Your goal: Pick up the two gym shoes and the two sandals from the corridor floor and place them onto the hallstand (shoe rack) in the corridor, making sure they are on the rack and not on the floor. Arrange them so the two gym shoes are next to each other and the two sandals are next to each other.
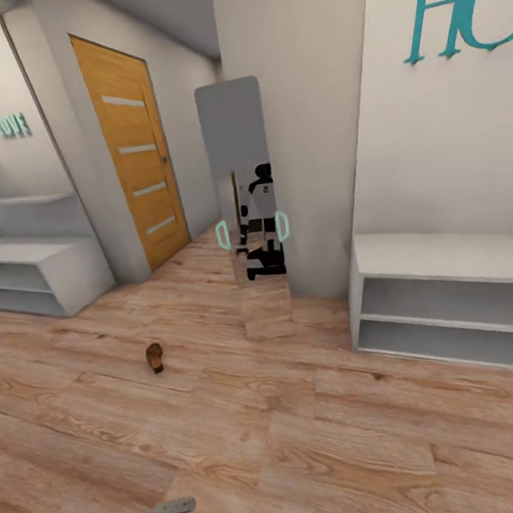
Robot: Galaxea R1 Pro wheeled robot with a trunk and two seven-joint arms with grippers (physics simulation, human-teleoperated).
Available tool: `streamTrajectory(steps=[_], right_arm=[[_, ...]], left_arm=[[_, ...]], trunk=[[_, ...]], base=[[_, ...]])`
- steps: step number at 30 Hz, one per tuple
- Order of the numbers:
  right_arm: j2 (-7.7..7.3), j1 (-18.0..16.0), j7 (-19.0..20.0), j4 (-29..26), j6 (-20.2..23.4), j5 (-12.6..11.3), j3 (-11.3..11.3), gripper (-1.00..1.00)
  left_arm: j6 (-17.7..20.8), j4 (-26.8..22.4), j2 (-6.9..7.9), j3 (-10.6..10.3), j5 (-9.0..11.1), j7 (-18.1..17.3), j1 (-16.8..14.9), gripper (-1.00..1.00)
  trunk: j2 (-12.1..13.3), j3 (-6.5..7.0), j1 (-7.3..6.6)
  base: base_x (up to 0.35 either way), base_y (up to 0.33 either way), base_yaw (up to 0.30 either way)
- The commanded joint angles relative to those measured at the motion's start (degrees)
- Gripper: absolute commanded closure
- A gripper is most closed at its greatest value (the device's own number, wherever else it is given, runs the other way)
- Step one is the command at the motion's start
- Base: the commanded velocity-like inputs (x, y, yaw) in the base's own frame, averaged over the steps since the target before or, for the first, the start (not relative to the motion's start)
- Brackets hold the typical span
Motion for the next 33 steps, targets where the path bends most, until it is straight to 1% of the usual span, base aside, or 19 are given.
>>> streamTrajectory(steps=[1, 13, 28, 33], right_arm=[[0.01, -0.05, -0.01, 0.06, -0.19, 0.06, -0.05, -1.00], [0.01, -0.05, -0.01, 0.03, -0.19, 0.05, -0.06, -1.00], [0.01, -0.05, -0.09, 0.03, -0.19, 0.02, -0.06, -1.00], [0.01, -0.05, -0.10, 0.03, -0.19, 0.02, -0.06, -1.00]], left_arm=[[-0.18, 0.02, 0.01, 0.08, 0.17, 0.01, -0.02, -1.00], [-0.20, 0.00, 0.12, 0.09, 0.17, -0.05, -0.02, -1.00], [-0.28, 0.00, 0.21, 0.09, 0.17, -0.25, -0.02, -1.00], [-0.42, 0.00, 0.18, 0.07, 0.15, -0.23, -0.02, -1.00]], trunk=[[-0.44, -0.23, 0.22], [-5.25, -2.42, 2.85], [-11.26, -5.63, 6.15], [-11.26, -5.83, 6.15]], base=[[0.000, 0.000, -0.293], [0.000, 0.000, -0.293], [0.000, 0.000, -0.286], [0.000, 0.000, -0.283]])
